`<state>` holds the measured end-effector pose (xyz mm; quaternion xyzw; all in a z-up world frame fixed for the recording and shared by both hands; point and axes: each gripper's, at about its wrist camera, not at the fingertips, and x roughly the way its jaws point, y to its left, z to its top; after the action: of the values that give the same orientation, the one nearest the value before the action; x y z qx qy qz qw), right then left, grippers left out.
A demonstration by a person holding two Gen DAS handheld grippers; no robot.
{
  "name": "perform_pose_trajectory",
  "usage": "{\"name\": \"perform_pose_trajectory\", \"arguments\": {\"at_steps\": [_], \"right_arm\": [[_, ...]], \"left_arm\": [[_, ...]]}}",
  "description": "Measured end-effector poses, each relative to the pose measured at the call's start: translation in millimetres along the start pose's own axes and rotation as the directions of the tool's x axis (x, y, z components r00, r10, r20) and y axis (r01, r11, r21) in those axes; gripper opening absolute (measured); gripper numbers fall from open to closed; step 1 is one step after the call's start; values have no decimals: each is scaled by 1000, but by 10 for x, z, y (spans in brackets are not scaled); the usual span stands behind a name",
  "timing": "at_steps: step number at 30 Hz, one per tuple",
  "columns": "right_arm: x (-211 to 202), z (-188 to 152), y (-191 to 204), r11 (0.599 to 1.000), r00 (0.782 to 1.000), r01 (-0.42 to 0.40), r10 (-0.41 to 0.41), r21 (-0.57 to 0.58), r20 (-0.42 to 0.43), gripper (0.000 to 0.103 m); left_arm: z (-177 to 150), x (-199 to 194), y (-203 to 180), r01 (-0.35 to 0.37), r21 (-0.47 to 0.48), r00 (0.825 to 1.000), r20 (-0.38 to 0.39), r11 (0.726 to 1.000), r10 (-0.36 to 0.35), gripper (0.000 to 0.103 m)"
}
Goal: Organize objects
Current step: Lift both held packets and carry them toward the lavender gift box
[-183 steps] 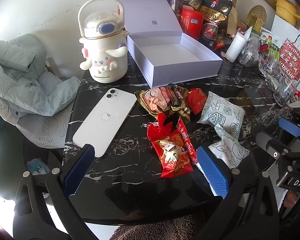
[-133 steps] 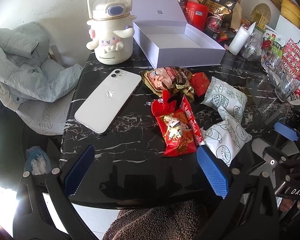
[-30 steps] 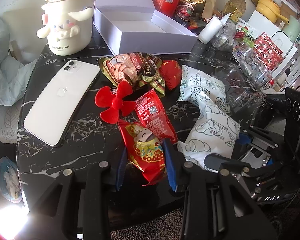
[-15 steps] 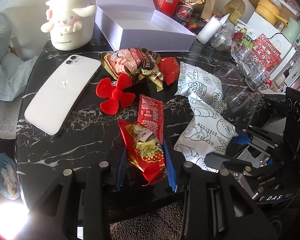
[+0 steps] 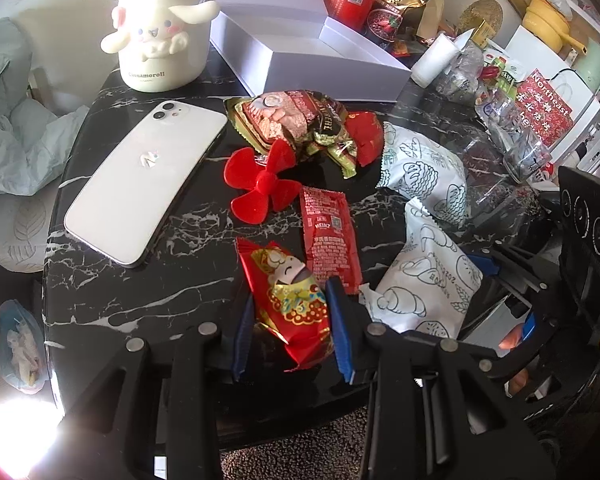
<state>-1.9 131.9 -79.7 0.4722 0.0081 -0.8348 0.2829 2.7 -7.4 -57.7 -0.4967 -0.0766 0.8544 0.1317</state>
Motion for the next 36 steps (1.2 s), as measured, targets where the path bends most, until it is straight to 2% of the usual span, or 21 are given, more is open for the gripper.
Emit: {"name": "perform_pose_trajectory", "arguments": {"at_steps": [1,2,4,8,24,36], "right_arm": [[0,-4,3,1000,1000,8,-8,-7,3,89],[-8,-8,-9,1000,1000,19,-19,-5,10,80],[-21,-7,-33,1000,1000,1,-1,8,15,70],[-57,-3,-28,1000,1000,-9,9,8,19,63],[-394,-15,82,1000,995,-21,22,-16,95,62],[-755,20,32,999,983,24,-18,-31,181,62]], "left_arm": [[-1,3,0,-3,4,1000,0,1000,3,32],[0,5,-3,-8,9,1000,2,1000,8,32],[1,4,-3,-3,7,1000,2,1000,3,32],[7,-5,-4,6,3,1000,4,1000,-6,32],[-14,-280,-135,1,32,997,75,999,-3,32],[129,-449,-419,6,100,990,139,995,-20,32]]}}
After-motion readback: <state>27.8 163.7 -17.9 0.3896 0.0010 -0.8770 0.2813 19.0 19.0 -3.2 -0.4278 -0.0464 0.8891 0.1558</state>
